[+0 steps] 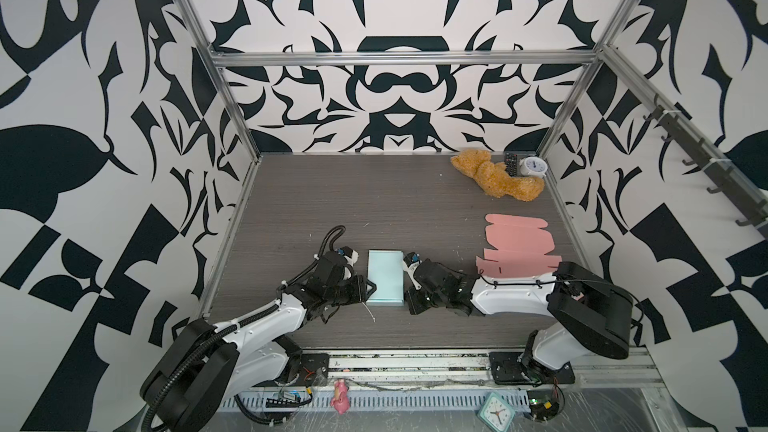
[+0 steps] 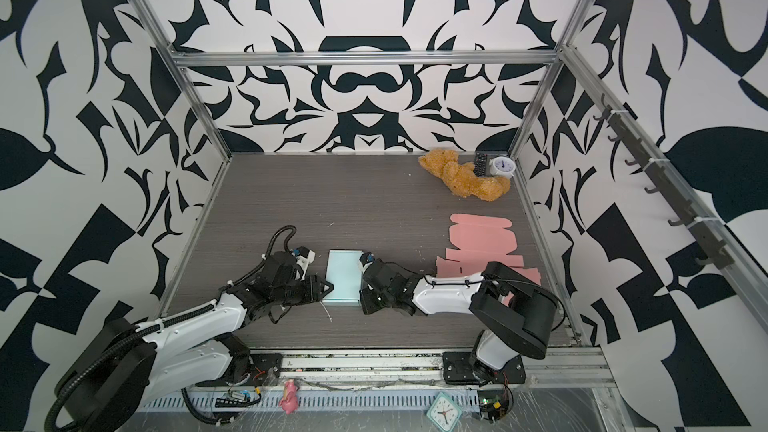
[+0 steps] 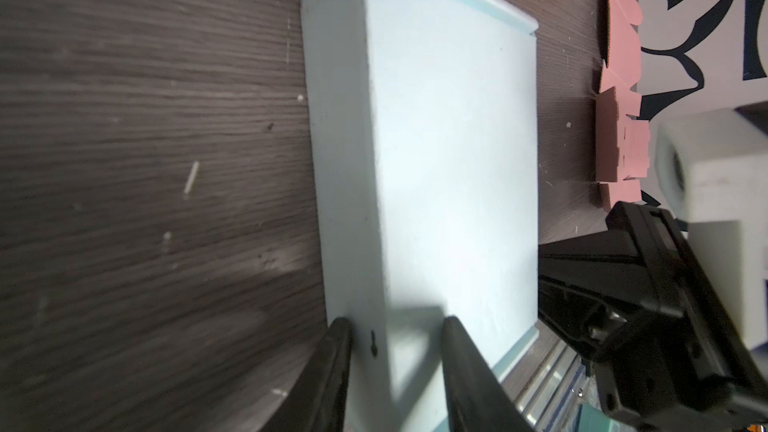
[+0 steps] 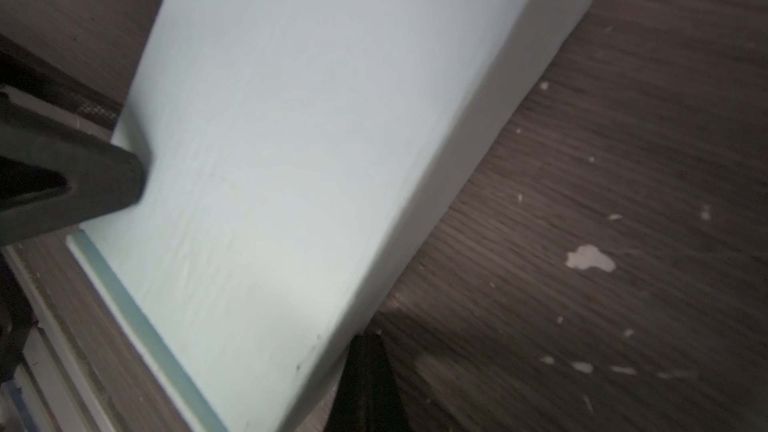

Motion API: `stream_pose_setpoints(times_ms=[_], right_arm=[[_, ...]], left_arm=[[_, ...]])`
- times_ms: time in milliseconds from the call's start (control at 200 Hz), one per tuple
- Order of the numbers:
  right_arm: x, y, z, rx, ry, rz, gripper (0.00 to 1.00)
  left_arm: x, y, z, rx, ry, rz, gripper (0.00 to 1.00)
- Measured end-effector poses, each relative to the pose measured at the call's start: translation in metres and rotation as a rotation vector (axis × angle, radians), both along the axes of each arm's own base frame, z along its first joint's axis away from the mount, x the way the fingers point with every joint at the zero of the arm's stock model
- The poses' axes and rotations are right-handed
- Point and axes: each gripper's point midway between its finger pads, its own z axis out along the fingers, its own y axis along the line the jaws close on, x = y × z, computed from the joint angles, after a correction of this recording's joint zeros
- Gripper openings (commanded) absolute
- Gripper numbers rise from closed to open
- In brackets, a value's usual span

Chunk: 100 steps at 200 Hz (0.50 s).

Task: Fold the paper box

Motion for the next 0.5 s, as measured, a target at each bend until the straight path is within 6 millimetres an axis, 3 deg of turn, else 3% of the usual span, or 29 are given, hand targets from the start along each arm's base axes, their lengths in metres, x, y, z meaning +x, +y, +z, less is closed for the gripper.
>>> stream_pose_setpoints(times_ms=[170,500], right_arm=[[0.000,0.000,-0.001,0.008,0.001,-0.005,0.04],[-0.012,-0.001,0.007,0.060,-0.014,0.011,0.05]], left_arm=[[0.000,0.001,0.000,0.004,-0.008,0.009,0.39],[-0.007,0.008,0.000,0.039,-0.008,0.001,0.52]])
